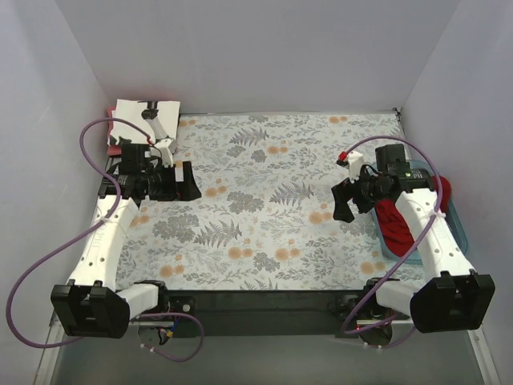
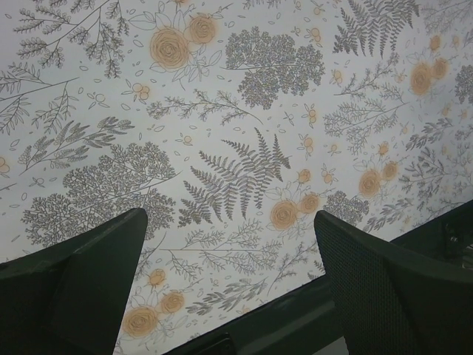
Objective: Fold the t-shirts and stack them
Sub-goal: Grab the tshirt from the pile
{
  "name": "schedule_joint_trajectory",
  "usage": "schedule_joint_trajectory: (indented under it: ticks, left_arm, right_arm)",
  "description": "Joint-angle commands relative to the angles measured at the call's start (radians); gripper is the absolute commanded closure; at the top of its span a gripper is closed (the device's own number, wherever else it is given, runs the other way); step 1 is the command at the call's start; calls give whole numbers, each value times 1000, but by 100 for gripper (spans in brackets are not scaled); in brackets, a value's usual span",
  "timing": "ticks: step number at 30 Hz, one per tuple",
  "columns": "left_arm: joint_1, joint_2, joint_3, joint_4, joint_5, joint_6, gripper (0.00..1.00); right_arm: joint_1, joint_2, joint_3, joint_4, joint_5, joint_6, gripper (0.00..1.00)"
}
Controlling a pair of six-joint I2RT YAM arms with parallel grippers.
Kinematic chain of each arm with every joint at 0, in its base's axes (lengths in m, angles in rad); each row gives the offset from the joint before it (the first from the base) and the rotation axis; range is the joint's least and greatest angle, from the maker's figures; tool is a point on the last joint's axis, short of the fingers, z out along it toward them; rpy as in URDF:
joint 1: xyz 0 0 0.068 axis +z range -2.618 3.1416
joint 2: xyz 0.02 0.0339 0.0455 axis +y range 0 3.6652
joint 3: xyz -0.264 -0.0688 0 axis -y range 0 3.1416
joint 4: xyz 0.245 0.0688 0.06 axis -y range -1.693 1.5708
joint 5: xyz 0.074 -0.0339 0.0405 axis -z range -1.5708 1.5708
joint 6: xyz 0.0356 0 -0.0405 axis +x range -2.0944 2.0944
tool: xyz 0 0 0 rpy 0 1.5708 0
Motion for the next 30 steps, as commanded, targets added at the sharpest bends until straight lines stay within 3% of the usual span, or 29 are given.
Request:
schedule_joint_trajectory:
  ticks: [1, 6, 9, 13, 19, 30]
  left_arm:
    - [-4, 28, 42, -24, 15, 39, 4]
    - [-4, 67, 119, -55, 39, 53, 4]
    - [-4, 88, 159, -71, 38, 65, 4]
    - [-4, 102, 176, -73, 37, 68, 3]
    - [-4, 109, 176, -62, 32, 56, 4]
    - [-4, 122, 197, -65, 29, 47, 4]
  right_arm:
    - [-37, -30, 81, 19, 59, -3, 1]
    - [-235, 18, 225, -6, 56, -58, 2]
    - [-433, 91, 289, -32, 76, -139, 1]
    - [-569, 197, 307, -32, 122, -218, 1]
    - [-640, 363, 256, -6, 157, -253, 2]
    - [-640, 470, 40, 267, 245, -230, 1]
